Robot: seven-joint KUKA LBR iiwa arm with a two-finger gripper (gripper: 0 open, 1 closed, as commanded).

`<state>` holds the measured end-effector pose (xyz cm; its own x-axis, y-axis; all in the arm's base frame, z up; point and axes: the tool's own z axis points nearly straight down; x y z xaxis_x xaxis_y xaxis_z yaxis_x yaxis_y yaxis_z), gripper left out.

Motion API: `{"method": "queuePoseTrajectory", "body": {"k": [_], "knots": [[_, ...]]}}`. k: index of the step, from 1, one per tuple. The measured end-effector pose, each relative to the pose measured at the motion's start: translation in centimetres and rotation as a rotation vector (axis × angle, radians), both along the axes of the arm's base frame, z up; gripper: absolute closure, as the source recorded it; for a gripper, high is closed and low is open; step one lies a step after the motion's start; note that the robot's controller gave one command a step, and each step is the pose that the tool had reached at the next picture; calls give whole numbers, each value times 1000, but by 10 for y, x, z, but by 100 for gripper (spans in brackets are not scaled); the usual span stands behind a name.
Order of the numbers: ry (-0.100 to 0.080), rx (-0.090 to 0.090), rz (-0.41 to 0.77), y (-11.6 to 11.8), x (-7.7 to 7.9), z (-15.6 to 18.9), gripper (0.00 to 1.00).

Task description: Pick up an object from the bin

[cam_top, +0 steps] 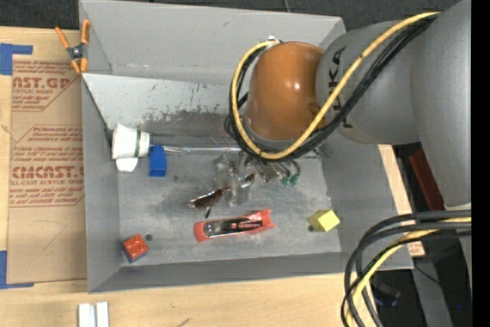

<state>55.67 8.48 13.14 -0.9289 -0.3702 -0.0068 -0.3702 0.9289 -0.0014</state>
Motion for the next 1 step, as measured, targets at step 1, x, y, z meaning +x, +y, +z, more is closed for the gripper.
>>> {"method": "queuePoseTrajectory", "body": {"k": [1], "knots": [[1, 0, 0, 0, 0, 9, 100]]}}
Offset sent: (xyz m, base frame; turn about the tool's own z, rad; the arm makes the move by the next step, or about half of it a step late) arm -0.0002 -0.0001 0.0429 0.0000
